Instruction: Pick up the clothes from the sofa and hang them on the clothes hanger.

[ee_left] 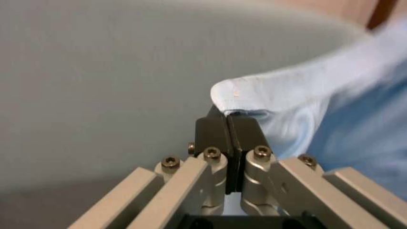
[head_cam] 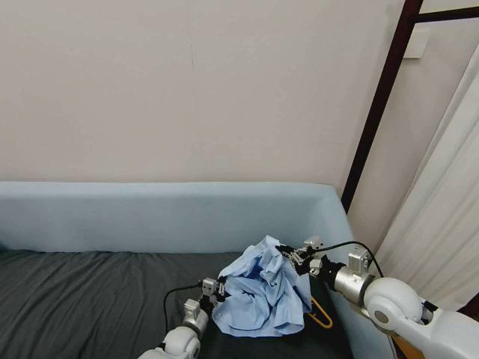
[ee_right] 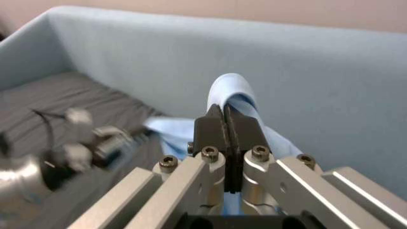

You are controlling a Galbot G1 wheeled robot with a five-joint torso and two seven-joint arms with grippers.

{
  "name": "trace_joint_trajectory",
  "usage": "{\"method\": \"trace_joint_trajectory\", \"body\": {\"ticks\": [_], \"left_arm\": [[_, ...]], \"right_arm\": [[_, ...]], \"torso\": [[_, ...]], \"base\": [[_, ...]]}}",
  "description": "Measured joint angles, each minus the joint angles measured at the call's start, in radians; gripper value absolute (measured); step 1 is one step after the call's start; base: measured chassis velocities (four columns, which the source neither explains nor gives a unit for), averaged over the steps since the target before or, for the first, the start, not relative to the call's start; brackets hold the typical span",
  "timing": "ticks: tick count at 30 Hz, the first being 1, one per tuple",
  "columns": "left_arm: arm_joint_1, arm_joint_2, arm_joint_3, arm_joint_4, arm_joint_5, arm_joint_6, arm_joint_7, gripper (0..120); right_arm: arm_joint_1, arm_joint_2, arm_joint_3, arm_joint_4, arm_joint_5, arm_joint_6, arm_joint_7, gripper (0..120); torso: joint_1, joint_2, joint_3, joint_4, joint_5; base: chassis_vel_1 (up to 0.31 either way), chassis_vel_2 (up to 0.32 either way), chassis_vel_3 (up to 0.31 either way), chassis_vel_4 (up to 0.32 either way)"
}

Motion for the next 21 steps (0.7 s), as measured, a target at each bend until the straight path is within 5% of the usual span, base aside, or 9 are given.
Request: {"method": "trace_joint_trajectory", "body": {"ticks": [2,7,21], "left_arm": [[-0.004,0.087,-0.037,-0.132,-0.043,0.042,-0.020,0],[-0.069,0.219,-0.073,-0.299,-0.138,0.104,-0.050,0],[-0.462,0.377,-0.049,-0.481,-0.403,0.234,-0.139,0]], "right_arm": [[0.011,0.012,0.022,-0.019,-0.001,0.000,0.001,0],[0.065,0.041,0.059,-0.078,-0.006,-0.004,-0.012,0],[0.410,0.072,0.059,-0.140,0.121,-0.042,0.004,0]], "torso": [[0.000,0.000,0.000,0.0006,0.0001],[0.000,0.000,0.000,0.0002,0.0002],[0.000,0.000,0.000,-0.0002,0.0002]], "base": [[0.000,0.000,0.000,0.000],[0.000,0.000,0.000,0.000],[0.000,0.000,0.000,0.000]]}}
